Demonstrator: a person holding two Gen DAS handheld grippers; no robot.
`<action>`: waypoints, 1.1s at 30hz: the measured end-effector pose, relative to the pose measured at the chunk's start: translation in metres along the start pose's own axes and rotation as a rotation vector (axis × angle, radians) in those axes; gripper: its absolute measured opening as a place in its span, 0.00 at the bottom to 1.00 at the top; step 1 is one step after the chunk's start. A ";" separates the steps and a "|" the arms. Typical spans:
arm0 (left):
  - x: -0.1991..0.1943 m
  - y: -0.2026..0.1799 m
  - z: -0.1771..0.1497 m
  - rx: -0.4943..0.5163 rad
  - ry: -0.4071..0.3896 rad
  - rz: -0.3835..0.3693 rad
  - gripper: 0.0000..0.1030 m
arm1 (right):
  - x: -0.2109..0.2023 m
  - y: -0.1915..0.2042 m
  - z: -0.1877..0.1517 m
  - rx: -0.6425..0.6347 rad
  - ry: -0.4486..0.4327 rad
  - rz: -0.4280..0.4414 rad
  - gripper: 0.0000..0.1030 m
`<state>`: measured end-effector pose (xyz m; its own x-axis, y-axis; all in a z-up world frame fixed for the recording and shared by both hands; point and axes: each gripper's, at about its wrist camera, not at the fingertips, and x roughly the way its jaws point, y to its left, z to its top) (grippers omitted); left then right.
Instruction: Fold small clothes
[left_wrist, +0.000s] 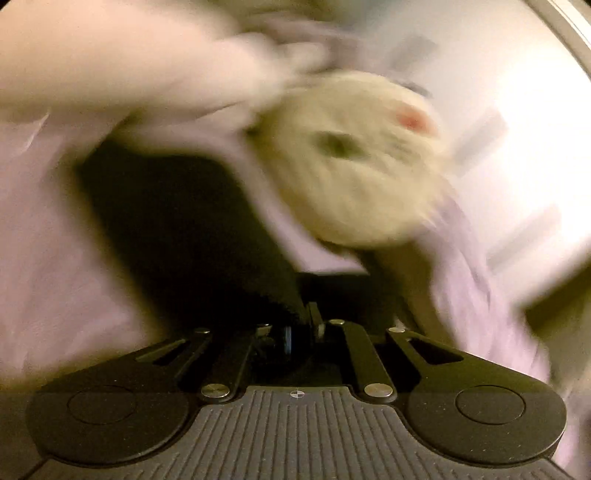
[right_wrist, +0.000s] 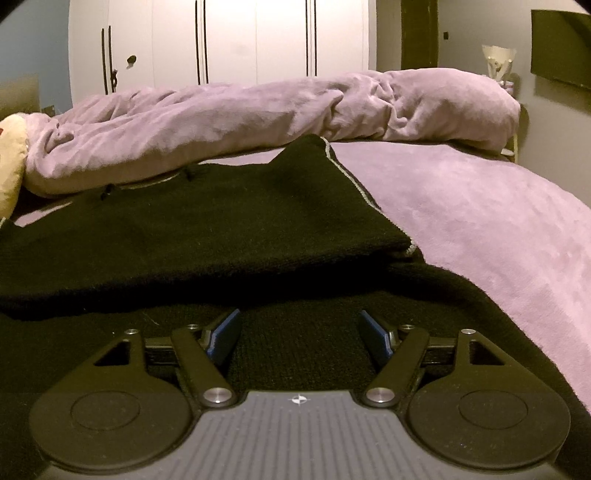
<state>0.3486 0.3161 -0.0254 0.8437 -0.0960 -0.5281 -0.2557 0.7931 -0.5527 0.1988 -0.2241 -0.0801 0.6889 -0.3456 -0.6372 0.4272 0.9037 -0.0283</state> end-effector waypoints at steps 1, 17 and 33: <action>-0.009 -0.036 -0.007 0.156 -0.012 -0.013 0.09 | -0.001 -0.001 0.000 0.007 -0.002 0.005 0.70; -0.087 -0.176 -0.270 1.045 0.226 -0.116 0.84 | -0.045 -0.034 0.001 0.115 0.009 0.145 0.70; -0.143 -0.050 -0.186 0.381 0.256 0.186 0.85 | -0.056 0.191 -0.012 -0.786 -0.305 0.410 0.70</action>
<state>0.1531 0.1782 -0.0423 0.6448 -0.0387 -0.7634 -0.1596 0.9699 -0.1840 0.2344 -0.0291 -0.0594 0.8696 0.0868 -0.4860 -0.3243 0.8426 -0.4298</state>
